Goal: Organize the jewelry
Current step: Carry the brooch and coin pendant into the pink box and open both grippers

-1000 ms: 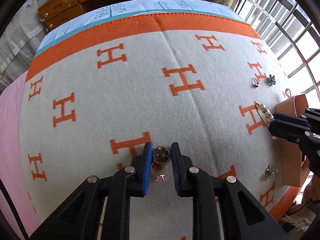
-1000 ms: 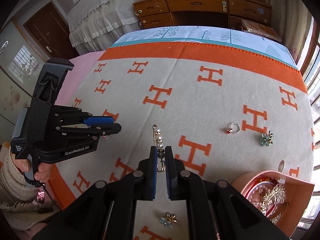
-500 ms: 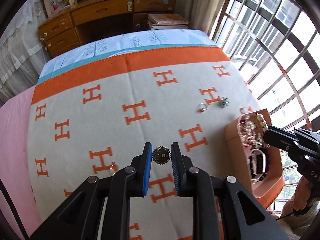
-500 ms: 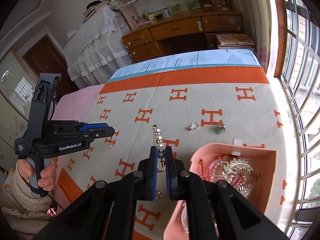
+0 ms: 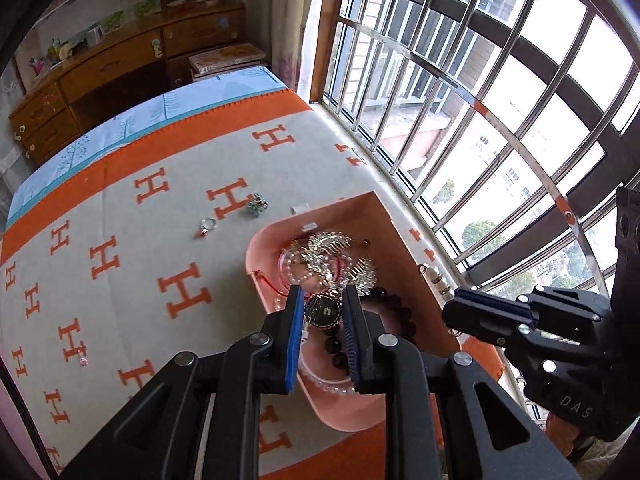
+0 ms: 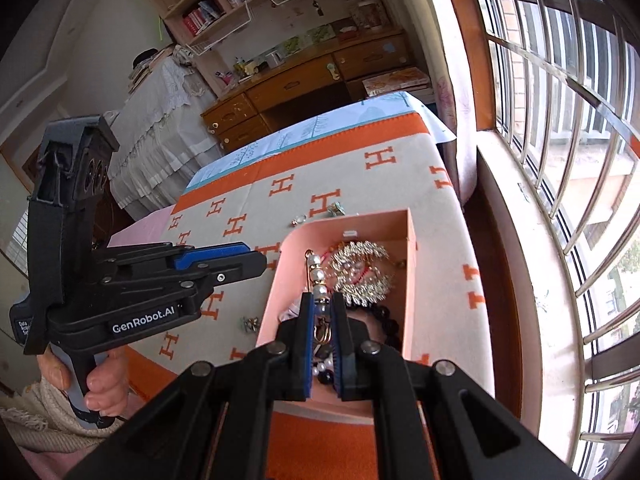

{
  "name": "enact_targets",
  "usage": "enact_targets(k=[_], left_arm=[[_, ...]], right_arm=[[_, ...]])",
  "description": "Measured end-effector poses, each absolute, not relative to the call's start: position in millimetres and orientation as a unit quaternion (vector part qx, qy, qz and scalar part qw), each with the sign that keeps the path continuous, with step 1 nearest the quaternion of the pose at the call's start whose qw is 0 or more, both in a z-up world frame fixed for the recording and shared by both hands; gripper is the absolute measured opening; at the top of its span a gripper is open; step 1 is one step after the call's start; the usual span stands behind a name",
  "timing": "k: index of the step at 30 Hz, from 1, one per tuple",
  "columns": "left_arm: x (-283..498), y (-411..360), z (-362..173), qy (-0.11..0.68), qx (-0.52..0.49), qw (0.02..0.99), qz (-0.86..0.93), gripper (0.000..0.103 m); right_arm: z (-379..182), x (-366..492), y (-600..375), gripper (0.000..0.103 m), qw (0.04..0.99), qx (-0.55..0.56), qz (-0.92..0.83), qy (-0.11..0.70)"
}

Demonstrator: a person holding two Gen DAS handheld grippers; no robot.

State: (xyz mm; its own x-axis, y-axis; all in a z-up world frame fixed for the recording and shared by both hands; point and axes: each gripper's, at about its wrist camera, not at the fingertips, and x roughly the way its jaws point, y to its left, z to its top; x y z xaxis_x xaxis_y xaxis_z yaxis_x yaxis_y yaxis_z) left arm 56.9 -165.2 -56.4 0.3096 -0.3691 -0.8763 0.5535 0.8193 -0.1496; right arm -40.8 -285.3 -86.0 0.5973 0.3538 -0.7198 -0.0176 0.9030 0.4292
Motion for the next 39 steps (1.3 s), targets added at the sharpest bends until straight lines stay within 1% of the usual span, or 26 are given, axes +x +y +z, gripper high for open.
enact_targets(k=[6, 13, 15, 17, 18, 19, 20, 21, 22, 39], left_arm=[[53, -182, -65, 0.510, 0.080, 0.811, -0.276, 0.017], [52, -188, -72, 0.511, 0.070, 0.812, -0.274, 0.018], [50, -190, -74, 0.513, 0.072, 0.810, -0.274, 0.019], [47, -192, -76, 0.514, 0.075, 0.809, -0.276, 0.025], [46, -193, -77, 0.514, 0.077, 0.808, -0.277, 0.032], [44, -193, -77, 0.513, 0.077, 0.808, -0.278, 0.045], [43, -192, -77, 0.512, 0.077, 0.809, -0.279, 0.051], [41, -192, -77, 0.509, 0.079, 0.810, -0.279, 0.060], [39, -191, -76, 0.505, 0.081, 0.813, -0.278, 0.062], [33, -142, -72, 0.504, 0.061, 0.829, -0.234, 0.062]], right_arm=[[-117, -41, -283, 0.008, 0.850, 0.214, 0.117, 0.467], [-123, -46, -285, 0.009, 0.854, 0.212, 0.100, 0.464], [-124, -48, -288, 0.009, 0.855, 0.218, 0.096, 0.461], [-124, -49, -292, 0.009, 0.857, 0.221, 0.090, 0.457], [-124, -50, -293, 0.009, 0.857, 0.224, 0.088, 0.456], [-125, -51, -295, 0.009, 0.857, 0.227, 0.086, 0.455], [-125, -51, -296, 0.009, 0.857, 0.228, 0.085, 0.454], [-125, -51, -297, 0.009, 0.858, 0.230, 0.083, 0.453], [-125, -52, -298, 0.009, 0.858, 0.231, 0.081, 0.452], [-126, -52, -286, 0.009, 0.856, 0.228, 0.089, 0.456]])
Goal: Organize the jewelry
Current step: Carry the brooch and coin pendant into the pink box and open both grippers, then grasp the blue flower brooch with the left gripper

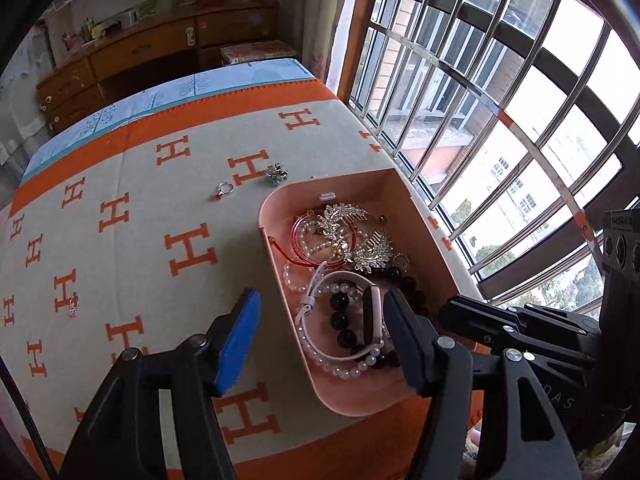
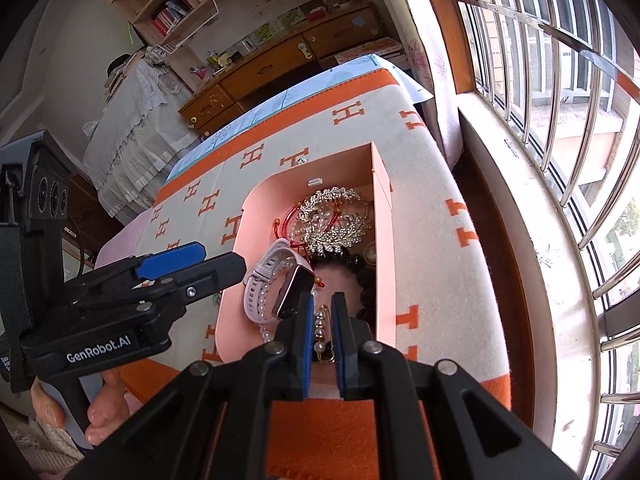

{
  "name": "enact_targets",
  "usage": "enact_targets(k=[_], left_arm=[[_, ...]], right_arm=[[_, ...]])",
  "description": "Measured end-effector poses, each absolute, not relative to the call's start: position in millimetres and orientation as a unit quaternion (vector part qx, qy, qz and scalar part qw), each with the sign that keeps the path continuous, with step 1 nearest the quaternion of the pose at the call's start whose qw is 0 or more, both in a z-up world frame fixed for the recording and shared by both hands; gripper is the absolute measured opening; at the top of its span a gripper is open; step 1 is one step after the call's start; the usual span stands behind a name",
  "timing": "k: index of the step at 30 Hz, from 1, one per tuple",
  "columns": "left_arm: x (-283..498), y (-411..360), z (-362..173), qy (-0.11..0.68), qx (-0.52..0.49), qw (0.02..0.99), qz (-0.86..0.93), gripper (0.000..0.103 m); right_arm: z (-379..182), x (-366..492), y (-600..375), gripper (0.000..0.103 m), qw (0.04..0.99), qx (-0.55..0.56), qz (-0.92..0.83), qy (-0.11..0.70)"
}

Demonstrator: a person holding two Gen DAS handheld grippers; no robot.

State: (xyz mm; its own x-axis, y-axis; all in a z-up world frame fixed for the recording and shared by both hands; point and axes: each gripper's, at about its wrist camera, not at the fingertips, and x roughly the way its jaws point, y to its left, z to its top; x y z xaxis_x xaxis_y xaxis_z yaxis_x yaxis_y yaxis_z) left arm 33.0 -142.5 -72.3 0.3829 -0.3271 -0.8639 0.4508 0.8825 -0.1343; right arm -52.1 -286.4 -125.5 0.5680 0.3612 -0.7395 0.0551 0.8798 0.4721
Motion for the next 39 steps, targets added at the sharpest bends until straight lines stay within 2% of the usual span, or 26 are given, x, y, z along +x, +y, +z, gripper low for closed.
enact_targets(k=[6, 10, 13, 23, 25, 27, 29, 39], left_arm=[[40, -105, -58, 0.481, 0.054, 0.852, -0.199, 0.063], [46, -73, -42, 0.453, 0.046, 0.875, -0.163, 0.075], [44, -56, -38, 0.438, 0.050, 0.886, -0.145, 0.076], [27, -52, -77, 0.441, 0.082, 0.883, -0.136, 0.078], [23, -52, -89, 0.443, 0.088, 0.882, -0.131, 0.078], [22, -51, -100, 0.451, 0.085, 0.880, -0.127, 0.078], [22, -50, -111, 0.460, 0.082, 0.875, -0.125, 0.078], [20, -61, -133, 0.466, 0.082, 0.867, -0.156, 0.078]], right_arm=[[-122, -51, -283, 0.009, 0.857, 0.224, 0.095, 0.454], [-121, -50, -280, 0.009, 0.858, 0.219, 0.098, 0.453], [-117, -46, -277, 0.009, 0.860, 0.216, 0.100, 0.451], [-88, -30, -263, 0.009, 0.874, 0.196, 0.130, 0.425], [-86, -22, -259, 0.012, 0.872, 0.193, 0.132, 0.430], [-84, -17, -254, 0.027, 0.872, 0.189, 0.133, 0.431], [-81, -14, -248, 0.031, 0.876, 0.181, 0.136, 0.426], [-79, -12, -231, 0.031, 0.876, 0.165, 0.151, 0.427]])
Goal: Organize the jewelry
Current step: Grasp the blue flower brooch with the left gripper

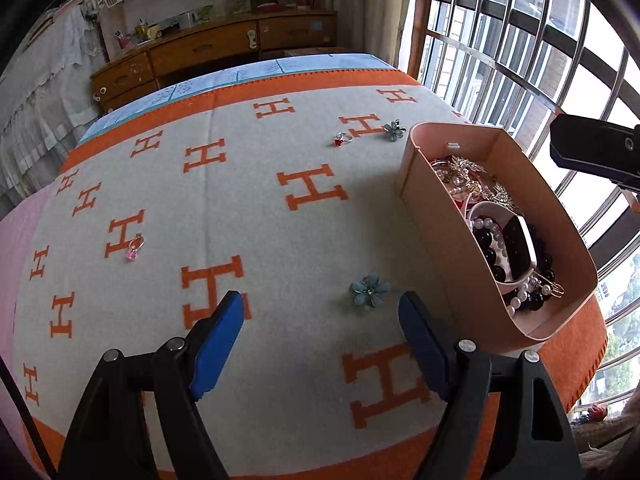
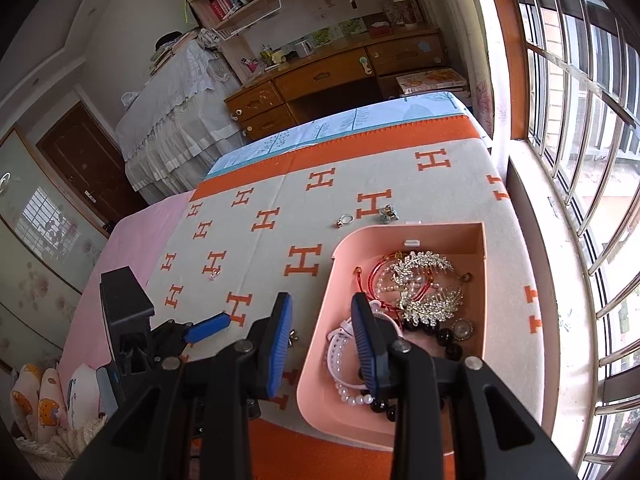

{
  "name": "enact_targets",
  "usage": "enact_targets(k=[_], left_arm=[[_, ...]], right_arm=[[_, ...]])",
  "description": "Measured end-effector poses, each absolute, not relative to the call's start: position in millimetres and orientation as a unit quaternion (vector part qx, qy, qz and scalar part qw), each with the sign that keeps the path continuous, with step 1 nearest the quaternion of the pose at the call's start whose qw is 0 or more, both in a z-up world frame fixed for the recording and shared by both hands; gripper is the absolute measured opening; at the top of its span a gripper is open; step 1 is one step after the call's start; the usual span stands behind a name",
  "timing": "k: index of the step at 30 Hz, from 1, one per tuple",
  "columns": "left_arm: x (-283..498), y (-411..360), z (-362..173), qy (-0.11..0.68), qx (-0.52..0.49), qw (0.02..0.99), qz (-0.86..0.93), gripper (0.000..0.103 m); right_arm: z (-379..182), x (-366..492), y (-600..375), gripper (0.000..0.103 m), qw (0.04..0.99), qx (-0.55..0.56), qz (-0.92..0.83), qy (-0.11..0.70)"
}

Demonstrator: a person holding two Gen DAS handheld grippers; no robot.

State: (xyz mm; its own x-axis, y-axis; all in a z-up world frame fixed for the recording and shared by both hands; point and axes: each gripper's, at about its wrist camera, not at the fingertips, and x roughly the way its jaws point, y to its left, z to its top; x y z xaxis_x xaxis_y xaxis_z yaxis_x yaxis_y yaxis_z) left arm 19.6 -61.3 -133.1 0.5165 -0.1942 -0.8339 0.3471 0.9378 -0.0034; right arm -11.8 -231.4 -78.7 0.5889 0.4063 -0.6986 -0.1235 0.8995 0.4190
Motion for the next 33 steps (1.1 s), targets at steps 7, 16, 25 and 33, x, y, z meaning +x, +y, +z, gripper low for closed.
enact_targets(k=[7, 16, 25, 33], left_arm=[[24, -67, -141, 0.475, 0.081, 0.861, -0.162, 0.078], [36, -65, -149, 0.485, 0.050, 0.857, -0.168, 0.078], [36, -75, -150, 0.474, 0.075, 0.864, -0.155, 0.063], [28, -85, -146, 0.457, 0.107, 0.869, -0.155, 0.018]], right_arm=[[-83, -10, -240, 0.031, 0.876, 0.169, 0.143, 0.429], [-84, -8, -243, 0.031, 0.877, 0.170, 0.143, 0.427], [-88, -3, -253, 0.031, 0.877, 0.173, 0.138, 0.425], [-88, 25, -262, 0.031, 0.873, 0.173, 0.137, 0.435]])
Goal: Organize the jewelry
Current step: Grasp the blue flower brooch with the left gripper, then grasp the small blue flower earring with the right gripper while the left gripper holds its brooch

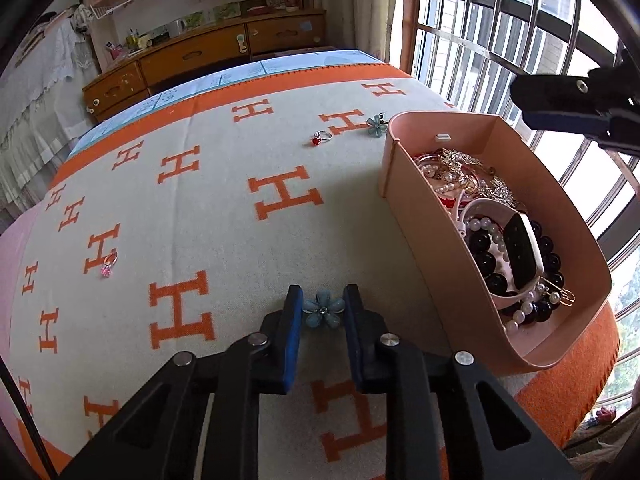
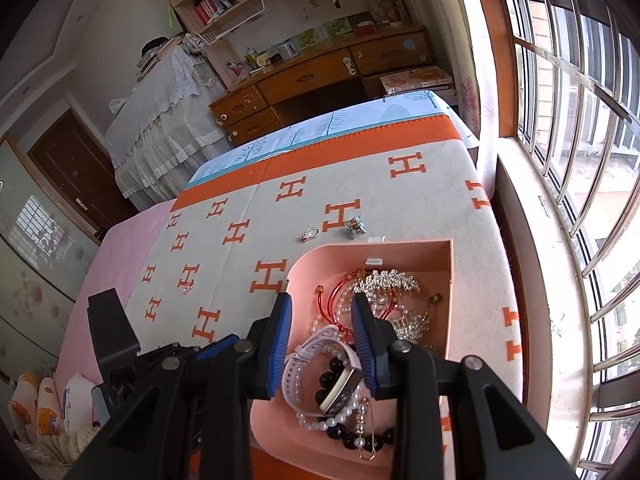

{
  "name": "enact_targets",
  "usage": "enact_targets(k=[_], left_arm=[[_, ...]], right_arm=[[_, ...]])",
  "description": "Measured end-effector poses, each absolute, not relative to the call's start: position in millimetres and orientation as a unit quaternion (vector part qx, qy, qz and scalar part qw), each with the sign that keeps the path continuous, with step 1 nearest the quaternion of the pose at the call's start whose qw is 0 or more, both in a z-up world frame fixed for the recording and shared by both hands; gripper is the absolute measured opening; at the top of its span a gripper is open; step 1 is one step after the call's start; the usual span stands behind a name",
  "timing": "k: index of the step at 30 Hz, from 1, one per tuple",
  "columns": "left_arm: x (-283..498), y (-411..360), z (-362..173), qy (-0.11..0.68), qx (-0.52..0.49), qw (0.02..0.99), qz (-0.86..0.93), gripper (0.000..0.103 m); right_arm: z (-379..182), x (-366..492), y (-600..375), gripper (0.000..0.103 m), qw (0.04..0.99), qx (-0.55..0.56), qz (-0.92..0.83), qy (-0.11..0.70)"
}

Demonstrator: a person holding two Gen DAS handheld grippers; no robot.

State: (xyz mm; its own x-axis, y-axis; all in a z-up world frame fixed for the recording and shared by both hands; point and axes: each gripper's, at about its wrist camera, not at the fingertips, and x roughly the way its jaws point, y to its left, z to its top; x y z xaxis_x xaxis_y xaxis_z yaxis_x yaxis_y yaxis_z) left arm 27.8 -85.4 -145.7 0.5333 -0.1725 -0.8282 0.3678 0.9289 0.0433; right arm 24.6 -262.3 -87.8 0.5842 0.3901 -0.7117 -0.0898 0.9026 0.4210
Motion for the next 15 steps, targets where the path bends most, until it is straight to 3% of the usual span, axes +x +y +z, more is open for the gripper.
enact_targets(k=[6, 15], left_arm=[[32, -77, -143, 0.462, 0.092, 0.869, -0.151, 0.018], [49, -46, -134, 0.468, 0.042, 0.872, -0.136, 0.018]], right_arm=[[-88, 83, -259, 0.031, 0.858, 0.158, 0.146, 0.466], [-141, 161, -247, 0.031, 0.776, 0.171, 0.112, 0.596]])
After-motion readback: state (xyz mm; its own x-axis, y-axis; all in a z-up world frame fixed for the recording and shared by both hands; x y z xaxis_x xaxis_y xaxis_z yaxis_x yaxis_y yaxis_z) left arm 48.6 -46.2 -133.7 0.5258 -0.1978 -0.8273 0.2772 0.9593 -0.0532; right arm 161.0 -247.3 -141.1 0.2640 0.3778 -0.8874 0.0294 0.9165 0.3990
